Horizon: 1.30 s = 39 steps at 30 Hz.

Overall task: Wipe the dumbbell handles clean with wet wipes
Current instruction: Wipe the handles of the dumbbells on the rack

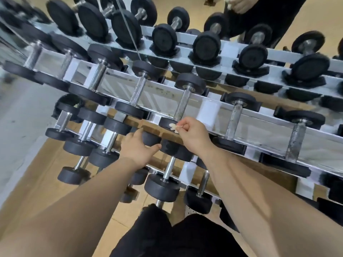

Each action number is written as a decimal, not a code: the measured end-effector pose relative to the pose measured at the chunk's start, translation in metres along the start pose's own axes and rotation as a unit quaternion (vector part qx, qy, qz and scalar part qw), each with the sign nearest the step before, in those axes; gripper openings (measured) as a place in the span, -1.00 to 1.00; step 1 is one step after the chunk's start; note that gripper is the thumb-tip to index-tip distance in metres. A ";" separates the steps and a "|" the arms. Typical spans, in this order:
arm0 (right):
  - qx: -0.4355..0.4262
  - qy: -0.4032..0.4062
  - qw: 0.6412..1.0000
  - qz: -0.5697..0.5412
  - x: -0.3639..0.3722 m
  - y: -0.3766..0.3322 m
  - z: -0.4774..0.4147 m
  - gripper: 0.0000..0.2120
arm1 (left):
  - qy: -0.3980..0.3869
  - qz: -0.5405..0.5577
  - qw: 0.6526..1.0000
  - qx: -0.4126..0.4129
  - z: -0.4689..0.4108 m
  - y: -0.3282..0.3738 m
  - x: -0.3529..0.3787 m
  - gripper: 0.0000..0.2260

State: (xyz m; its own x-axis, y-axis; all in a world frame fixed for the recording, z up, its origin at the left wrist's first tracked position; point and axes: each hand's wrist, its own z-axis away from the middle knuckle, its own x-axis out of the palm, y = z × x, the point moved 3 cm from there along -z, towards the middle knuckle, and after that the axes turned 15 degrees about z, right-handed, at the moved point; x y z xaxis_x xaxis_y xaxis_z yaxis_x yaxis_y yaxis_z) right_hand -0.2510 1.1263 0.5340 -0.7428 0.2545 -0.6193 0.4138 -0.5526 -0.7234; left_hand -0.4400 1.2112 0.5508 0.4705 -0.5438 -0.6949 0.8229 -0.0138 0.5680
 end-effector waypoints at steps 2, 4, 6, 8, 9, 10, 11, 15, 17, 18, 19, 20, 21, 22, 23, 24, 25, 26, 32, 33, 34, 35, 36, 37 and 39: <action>-0.006 -0.002 1.000 -0.009 -0.001 -0.008 0.001 -0.96 | 0.005 0.012 1.000 0.000 0.004 0.002 -0.007 -0.19; -0.013 0.000 1.000 -0.013 -0.003 -0.016 0.001 -0.97 | 0.010 0.022 1.000 -0.004 0.004 0.002 -0.014 -0.19; -0.014 0.007 1.000 -0.012 -0.004 -0.021 -0.002 -0.97 | 0.014 0.029 0.999 -0.008 0.001 -0.001 -0.022 -0.17; -0.011 0.012 1.000 -0.017 -0.002 -0.026 -0.007 -0.96 | 0.015 0.040 0.999 -0.009 -0.003 -0.004 -0.030 -0.17; -0.009 0.014 1.000 -0.021 0.001 -0.029 -0.011 -0.96 | 0.016 0.046 0.999 -0.010 -0.006 -0.005 -0.035 -0.18; -0.008 0.014 1.000 -0.024 0.007 -0.033 -0.015 -0.96 | 0.017 0.049 0.999 -0.010 -0.009 -0.007 -0.040 -0.20; -0.008 0.015 1.000 -0.025 0.014 -0.037 -0.019 -0.97 | 0.018 0.048 0.999 -0.009 -0.012 -0.010 -0.046 -0.21; -0.006 0.032 0.999 -0.038 0.050 -0.061 -0.034 -0.98 | 0.010 0.059 0.998 0.000 -0.032 -0.030 -0.073 -0.23; -0.002 0.041 0.999 -0.034 0.069 -0.077 -0.038 -0.97 | 0.000 0.065 0.998 0.008 -0.045 -0.046 -0.090 -0.25; 0.001 0.048 0.998 -0.030 0.078 -0.084 -0.039 -0.97 | -0.006 0.066 0.998 0.017 -0.052 -0.053 -0.099 -0.25; 0.008 0.057 0.998 -0.027 0.087 -0.091 -0.040 -0.95 | -0.015 0.066 0.997 0.024 -0.059 -0.059 -0.108 -0.24; 0.023 0.064 0.997 -0.029 0.097 -0.099 -0.042 -0.93 | -0.026 0.065 0.997 0.033 -0.067 -0.066 -0.118 -0.23; 0.044 0.070 0.996 -0.033 0.106 -0.106 -0.043 -0.91 | -0.041 0.065 0.996 0.038 -0.075 -0.072 -0.128 -0.24; 0.066 0.077 0.994 -0.035 0.115 -0.112 -0.044 -0.89 | -0.055 0.070 0.995 0.046 -0.084 -0.078 -0.138 -0.24; 0.080 0.087 0.992 -0.035 0.122 -0.119 -0.044 -0.87 | -0.064 0.078 0.993 0.053 -0.092 -0.084 -0.148 -0.25; 0.085 0.098 0.991 -0.035 0.128 -0.127 -0.043 -0.86 | -0.071 0.088 0.991 0.066 -0.100 -0.087 -0.157 -0.24; 0.085 0.109 0.990 -0.032 0.132 -0.135 -0.043 -0.86 | -0.080 0.091 0.989 0.078 -0.107 -0.088 -0.167 -0.24; 0.085 0.116 0.989 -0.023 0.136 -0.141 -0.042 -0.87 | -0.090 0.093 0.988 0.088 -0.114 -0.087 -0.175 -0.23; 0.073 0.119 0.990 0.021 0.142 -0.156 -0.054 -0.88 | -0.106 0.134 0.981 0.098 -0.154 -0.079 -0.185 -0.21; 0.062 0.112 0.991 0.041 0.140 -0.155 -0.058 -0.87 | -0.107 0.138 0.980 0.090 -0.158 -0.077 -0.181 -0.21; 0.050 0.108 0.991 0.063 0.136 -0.154 -0.065 -0.87 | -0.106 0.141 0.981 0.085 -0.163 -0.076 -0.176 -0.23; 0.039 0.106 0.990 0.080 0.133 -0.151 -0.072 -0.87 | -0.105 0.144 0.981 0.080 -0.168 -0.074 -0.171 -0.26; 0.029 0.101 0.990 0.096 0.129 -0.146 -0.081 -0.87 | -0.102 0.150 0.981 0.072 -0.174 -0.073 -0.164 -0.29; 0.021 0.095 0.989 0.109 0.126 -0.140 -0.091 -0.86 | -0.094 0.158 0.981 0.061 -0.179 -0.072 -0.159 -0.32; 0.014 0.079 0.989 0.127 0.120 -0.130 -0.109 -0.84 | -0.060 0.164 0.984 0.038 -0.190 -0.066 -0.146 -0.39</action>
State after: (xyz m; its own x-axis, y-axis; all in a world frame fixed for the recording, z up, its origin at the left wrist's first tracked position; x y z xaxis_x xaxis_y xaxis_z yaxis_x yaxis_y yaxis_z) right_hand -0.3363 1.3146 0.5204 -0.5247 0.2249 -0.8211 0.5597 -0.6356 -0.5317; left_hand -0.5029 1.4507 0.5308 0.6620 -0.6245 -0.4143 0.6046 0.1183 0.7877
